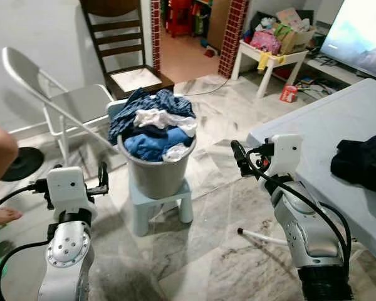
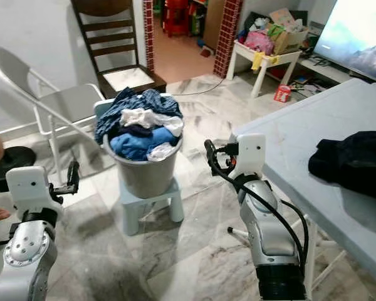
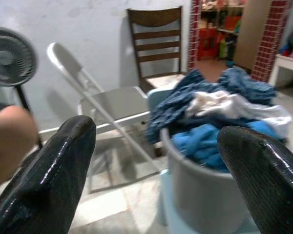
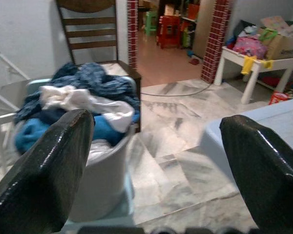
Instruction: Hang hanger
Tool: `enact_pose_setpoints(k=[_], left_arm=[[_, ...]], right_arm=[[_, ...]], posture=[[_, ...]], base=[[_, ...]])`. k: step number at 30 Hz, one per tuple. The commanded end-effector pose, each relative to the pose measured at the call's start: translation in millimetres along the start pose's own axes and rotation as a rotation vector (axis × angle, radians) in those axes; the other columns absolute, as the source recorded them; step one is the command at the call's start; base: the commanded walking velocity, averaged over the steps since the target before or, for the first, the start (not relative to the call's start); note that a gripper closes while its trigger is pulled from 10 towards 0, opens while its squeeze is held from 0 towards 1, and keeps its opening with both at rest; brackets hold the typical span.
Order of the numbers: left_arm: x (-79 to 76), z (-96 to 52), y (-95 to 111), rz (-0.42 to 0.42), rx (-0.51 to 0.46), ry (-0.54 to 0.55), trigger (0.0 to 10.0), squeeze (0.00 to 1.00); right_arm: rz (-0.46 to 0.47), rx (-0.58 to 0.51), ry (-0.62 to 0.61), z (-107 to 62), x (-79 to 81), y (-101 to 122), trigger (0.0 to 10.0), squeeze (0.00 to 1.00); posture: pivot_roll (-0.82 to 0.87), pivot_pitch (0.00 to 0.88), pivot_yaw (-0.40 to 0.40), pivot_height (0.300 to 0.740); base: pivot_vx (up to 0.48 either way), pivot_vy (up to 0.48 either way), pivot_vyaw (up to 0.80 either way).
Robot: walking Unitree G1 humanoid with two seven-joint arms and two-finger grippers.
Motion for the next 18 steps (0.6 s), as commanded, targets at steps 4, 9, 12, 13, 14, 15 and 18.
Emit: enact_pose_setpoints(k=[4, 9, 12, 13, 14, 15, 18], left_arm=[[-5.8, -0.4, 0.7, 0.001, -0.001, -0.022, 10.0, 0.0], [-7.1, -0.7, 0.6, 0.0, 0.0, -0.026, 10.0, 0.0], [-8.2, -0.4, 1.0, 0.001, -0.002, -0.03, 10.0, 0.0], [-8.6, -0.6, 0.8, 0.001, -0.001, -0.031, 10.0, 0.0], [-8.8, -0.7, 0.7, 0.001, -0.001, -0.031, 10.0, 0.0], [-8.9, -0.8, 0.6, 0.001, -0.001, -0.031, 10.0, 0.0], [-9.0, -1.2, 0.0, 0.0, 0.002, -0.031, 10.0, 0.0]], right_arm=[[-0.009, 0.003, -0.022, -0.9, -9.7, -0.2, 10.0, 0.0], [-0.007, 0.004, -0.017, -0.6, -8.0, -1.2, 10.0, 0.0], [-0.007, 0.005, -0.014, -0.3, -7.2, -1.6, 10.0, 0.0], [-0.007, 0.007, -0.013, -0.7, -7.5, -2.3, 10.0, 0.0], [-0.007, 0.008, -0.013, -0.8, -7.7, -2.7, 10.0, 0.0], [-0.007, 0.009, -0.013, -1.0, -7.9, -3.0, 10.0, 0.0], [-0.008, 0.011, -0.013, -1.4, -8.4, -3.4, 10.0, 0.0]], posture=[[0.01, 0.039, -0.062, 0.74], [0.01, 0.033, -0.06, 0.74], [0.01, 0.036, -0.058, 0.74], [0.01, 0.036, -0.058, 0.74], [0.01, 0.036, -0.058, 0.74], [0.01, 0.038, -0.06, 0.74], [0.0, 0.04, -0.06, 0.74]], base=[[0.364, 0.0, 0.0], [0.362, 0.0, 0.0], [0.358, 0.0, 0.0], [0.356, 0.0, 0.0], [0.356, 0.0, 0.0], [0.352, 0.0, 0.0], [0.352, 0.0, 0.0]])
Point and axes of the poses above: a point about 5 cm out from each wrist's last joint towards the gripper, its own z axis pointing out of the wrist towards the gripper, its own y axis along the axis of the wrist's last joint, x = y × z, the point moved 2 cm from there along z, pointing out of the wrist towards the gripper, and after that the axes turned 6 degrees about z, right-handed, at the moved point
